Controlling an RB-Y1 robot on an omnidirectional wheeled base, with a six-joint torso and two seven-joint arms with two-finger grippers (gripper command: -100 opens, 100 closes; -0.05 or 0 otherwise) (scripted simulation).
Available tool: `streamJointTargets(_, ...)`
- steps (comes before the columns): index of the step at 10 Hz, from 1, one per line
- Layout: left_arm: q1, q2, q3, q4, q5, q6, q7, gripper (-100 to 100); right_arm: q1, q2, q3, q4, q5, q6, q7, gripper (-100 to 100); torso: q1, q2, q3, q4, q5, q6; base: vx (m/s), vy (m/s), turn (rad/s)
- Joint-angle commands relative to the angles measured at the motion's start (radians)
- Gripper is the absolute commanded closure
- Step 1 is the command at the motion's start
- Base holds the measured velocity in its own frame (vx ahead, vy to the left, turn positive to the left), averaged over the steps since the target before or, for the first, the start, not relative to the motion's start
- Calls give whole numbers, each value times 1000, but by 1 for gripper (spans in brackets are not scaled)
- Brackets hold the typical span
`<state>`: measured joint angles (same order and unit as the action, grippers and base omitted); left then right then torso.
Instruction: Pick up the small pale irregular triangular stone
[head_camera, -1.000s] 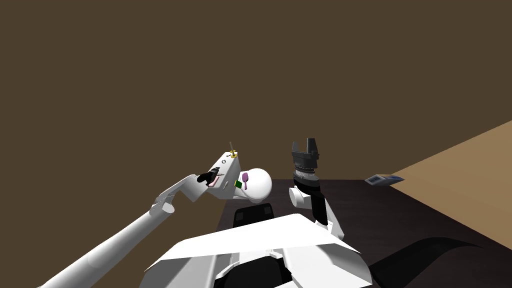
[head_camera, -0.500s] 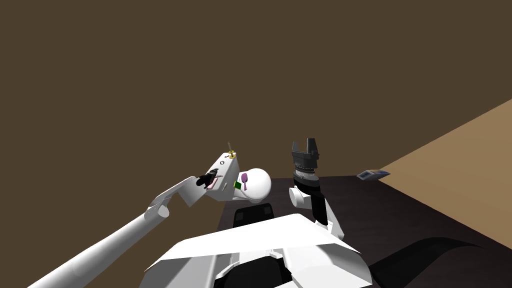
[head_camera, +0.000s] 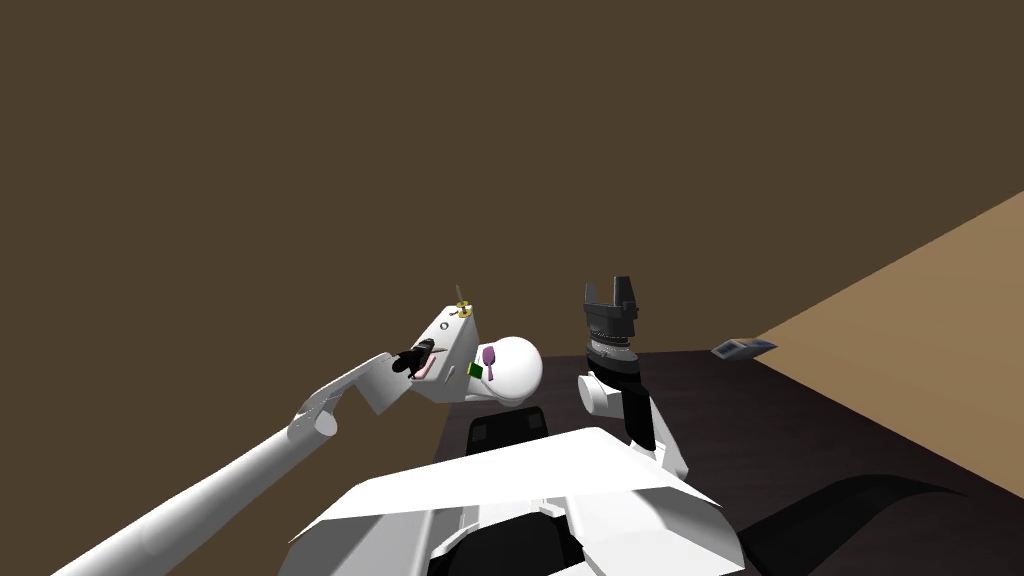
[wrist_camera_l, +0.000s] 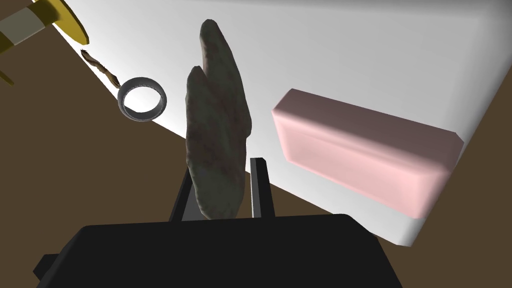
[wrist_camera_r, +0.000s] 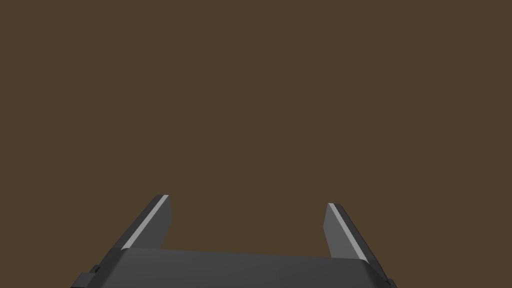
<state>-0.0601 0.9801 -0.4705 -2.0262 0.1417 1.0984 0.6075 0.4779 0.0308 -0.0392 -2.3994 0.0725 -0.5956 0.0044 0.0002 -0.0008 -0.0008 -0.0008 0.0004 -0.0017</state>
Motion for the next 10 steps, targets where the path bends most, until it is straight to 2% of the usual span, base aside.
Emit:
streamJointTargets(1, 0, 0, 0, 0, 0, 0, 0, 100, 0, 0, 0, 0, 0, 0, 0, 0, 0, 0, 0, 0, 0, 0, 0, 0, 0)
streamJointTargets(2, 0, 0, 0, 0, 0, 0, 0, 100, 0, 0, 0, 0, 0, 0, 0, 0, 0, 0, 0, 0, 0, 0, 0, 0, 0)
streamJointTargets(3, 0, 0, 0, 0, 0, 0, 0, 0, 0, 0, 0, 0, 0, 0, 0, 0, 0, 0, 0, 0, 0, 0, 0, 0, 0)
streamJointTargets(4, -1, -24, 21, 7, 9, 2, -40, 100, 0, 0, 0, 0, 0, 0, 0, 0, 0, 0, 0, 0, 0, 0, 0, -16, 110)
streamJointTargets(5, -3, -52, 45, 15, 20, 3, -69, 100, 0, 0, 0, 0, 0, 0, 0, 0, -1, 0, 0, 0, 0, -1, -7, -40, 146)
streamJointTargets(6, -3, -52, 45, 15, 20, 3, -90, 100, 0, 0, 0, 0, 0, 0, 0, 0, -2, 1, 0, 0, 0, -1, -5, -34, 64)
streamJointTargets(7, -5, -79, 70, 23, 31, 4, -122, 100, 0, 0, 0, 0, 0, 0, 0, 0, -2, 1, 0, 0, -1, 0, -6, -28, 91)
streamJointTargets(8, -5, -79, 70, 23, 31, 4, -140, 100, 0, 0, 0, 0, 0, 0, 0, 0, -2, 1, 1, 0, -1, 0, -4, -21, 60)
streamJointTargets(9, -8, -107, 94, 32, 42, 5, -173, 100, 0, 0, 0, 0, 0, 0, 0, 0, -2, 1, 0, 0, -1, 0, -2, -19, 121)
streamJointTargets(10, -8, -107, 94, 32, 42, 5, -189, 100, 0, 0, 0, 0, 0, 0, 0, 0, -1, 0, 0, 0, 0, -1, -2, -18, 47)
